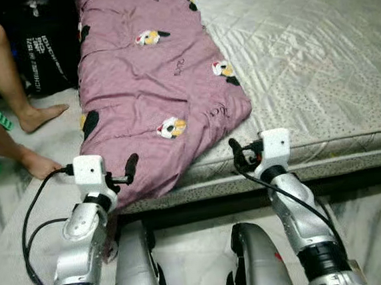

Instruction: Clean up the room

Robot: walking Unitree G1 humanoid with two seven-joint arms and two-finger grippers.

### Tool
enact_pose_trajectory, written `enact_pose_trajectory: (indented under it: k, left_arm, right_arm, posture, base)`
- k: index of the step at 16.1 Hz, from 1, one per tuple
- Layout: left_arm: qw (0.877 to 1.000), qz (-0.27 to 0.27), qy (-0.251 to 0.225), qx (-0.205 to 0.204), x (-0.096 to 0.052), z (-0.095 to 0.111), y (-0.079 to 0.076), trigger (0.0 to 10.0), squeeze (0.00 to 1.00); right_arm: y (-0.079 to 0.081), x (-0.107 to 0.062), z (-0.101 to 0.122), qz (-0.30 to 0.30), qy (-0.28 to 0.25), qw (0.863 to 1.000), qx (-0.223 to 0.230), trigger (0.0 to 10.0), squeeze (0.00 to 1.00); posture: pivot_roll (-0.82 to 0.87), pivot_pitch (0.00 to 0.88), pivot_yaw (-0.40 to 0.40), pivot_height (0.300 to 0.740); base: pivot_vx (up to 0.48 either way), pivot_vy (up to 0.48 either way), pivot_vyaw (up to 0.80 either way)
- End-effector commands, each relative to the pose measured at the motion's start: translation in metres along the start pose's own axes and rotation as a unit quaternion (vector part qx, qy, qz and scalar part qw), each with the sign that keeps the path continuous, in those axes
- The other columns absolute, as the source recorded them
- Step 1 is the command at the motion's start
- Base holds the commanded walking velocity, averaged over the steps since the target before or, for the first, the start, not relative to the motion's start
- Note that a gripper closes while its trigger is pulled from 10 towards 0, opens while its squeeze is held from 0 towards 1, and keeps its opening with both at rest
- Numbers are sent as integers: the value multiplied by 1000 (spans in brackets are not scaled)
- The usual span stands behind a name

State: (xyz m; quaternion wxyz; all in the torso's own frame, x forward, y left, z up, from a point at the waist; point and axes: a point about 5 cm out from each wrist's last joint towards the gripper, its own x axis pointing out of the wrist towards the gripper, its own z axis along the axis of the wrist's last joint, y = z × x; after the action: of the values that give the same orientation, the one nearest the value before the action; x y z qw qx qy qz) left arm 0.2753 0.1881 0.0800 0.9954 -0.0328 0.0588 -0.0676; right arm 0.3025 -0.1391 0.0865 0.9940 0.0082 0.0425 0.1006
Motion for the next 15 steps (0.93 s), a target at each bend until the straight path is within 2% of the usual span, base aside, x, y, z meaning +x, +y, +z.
enact_pose_trajectory:
  k: [1, 6, 15]
  left_arm:
    - [1000, -11, -7, 0, 1, 2, -4, 10000, 0]
    - [1000, -11, -9, -1, 2, 3, -5, 10000, 0]
    - [1000, 10, 20, 18, 0, -2, 1, 10000, 0]
  right_arm:
    - [-6, -2, 0, -6, 1, 1000, -6, 10000, 0]
    - [-6, -1, -1, 0, 3, 1000, -9, 10000, 0]
    - [-8, 2, -7, 9, 22, 1000, -5, 10000, 0]
  posture:
    - [-7, 142, -13, 582]
    - [-2, 138, -17, 582]
    - [33, 167, -6, 582]
  base:
    - [428, 0, 0]
    - [432, 0, 0]
    - [0, 0, 0]
